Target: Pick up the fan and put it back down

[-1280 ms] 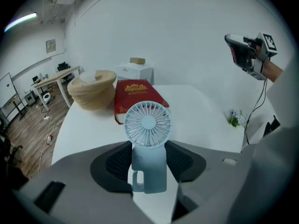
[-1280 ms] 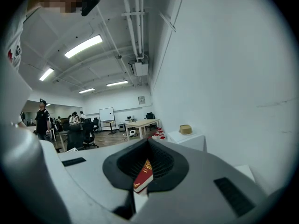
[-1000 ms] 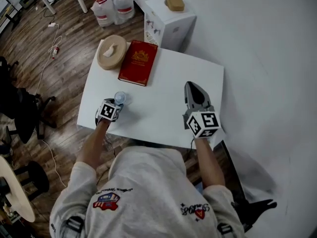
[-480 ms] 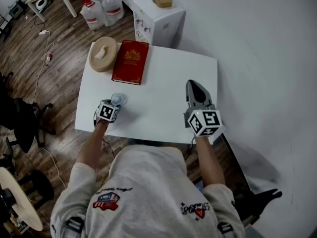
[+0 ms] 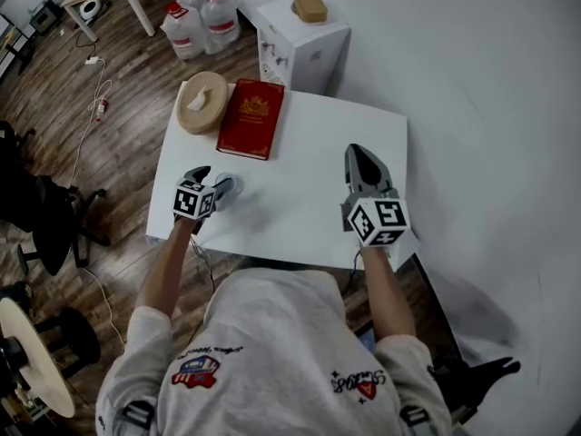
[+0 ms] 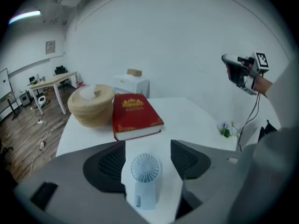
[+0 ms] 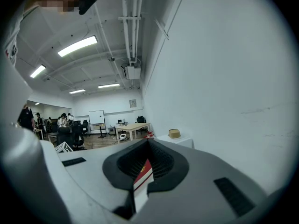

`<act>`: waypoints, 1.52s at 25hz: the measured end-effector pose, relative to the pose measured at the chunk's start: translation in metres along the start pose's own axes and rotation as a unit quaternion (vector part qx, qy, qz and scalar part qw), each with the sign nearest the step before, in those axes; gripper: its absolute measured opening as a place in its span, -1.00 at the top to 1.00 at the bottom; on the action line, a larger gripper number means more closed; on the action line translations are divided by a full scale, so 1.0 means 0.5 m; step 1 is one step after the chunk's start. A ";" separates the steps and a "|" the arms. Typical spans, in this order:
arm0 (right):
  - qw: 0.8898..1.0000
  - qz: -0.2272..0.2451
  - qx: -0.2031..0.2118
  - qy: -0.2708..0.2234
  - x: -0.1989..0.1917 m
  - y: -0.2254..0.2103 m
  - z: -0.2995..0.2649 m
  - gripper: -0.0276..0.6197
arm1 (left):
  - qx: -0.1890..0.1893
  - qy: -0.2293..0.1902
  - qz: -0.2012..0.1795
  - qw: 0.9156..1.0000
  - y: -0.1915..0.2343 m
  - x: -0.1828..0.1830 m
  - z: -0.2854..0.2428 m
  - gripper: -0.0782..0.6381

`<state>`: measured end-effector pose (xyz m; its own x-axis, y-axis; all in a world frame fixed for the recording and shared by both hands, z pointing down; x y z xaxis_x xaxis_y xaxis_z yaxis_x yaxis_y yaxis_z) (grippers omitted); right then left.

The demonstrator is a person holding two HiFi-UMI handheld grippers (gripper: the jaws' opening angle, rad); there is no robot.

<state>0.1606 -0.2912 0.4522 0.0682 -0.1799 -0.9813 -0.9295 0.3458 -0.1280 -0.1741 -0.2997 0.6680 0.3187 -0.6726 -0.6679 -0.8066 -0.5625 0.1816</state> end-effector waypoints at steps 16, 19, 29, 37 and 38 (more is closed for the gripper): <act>0.999 0.018 0.044 -0.006 0.018 0.072 -0.062 0.93 | 0.070 -0.271 -0.017 0.960 0.037 0.275 0.242 0.76; 0.998 0.021 0.052 -0.006 0.017 0.087 -0.073 0.93 | 0.071 -0.293 -0.030 0.953 0.028 0.300 0.274 0.77; 0.997 0.034 0.064 -0.013 0.021 0.109 -0.076 0.94 | 0.076 -0.321 -0.045 0.943 0.021 0.326 0.333 0.77; 0.997 0.034 0.073 -0.010 0.012 0.116 -0.081 0.94 | 0.069 -0.322 -0.040 0.943 0.022 0.309 0.324 0.77; 0.996 0.035 0.076 -0.010 0.012 0.119 -0.081 0.94 | 0.068 -0.321 -0.040 0.944 0.021 0.308 0.324 0.77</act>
<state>0.0912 -0.3091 0.4445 0.0128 -0.1327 -0.9911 -0.8670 0.4923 -0.0771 -0.2141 -0.3313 0.4504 0.0484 -0.1755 -0.9833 -0.8633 -0.5026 0.0472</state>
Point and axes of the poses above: the fingertips, and each gripper's own axes: z backward along the fingers, y to its left, x out of its top, the point moved 3 cm from there along z, backward along the fingers
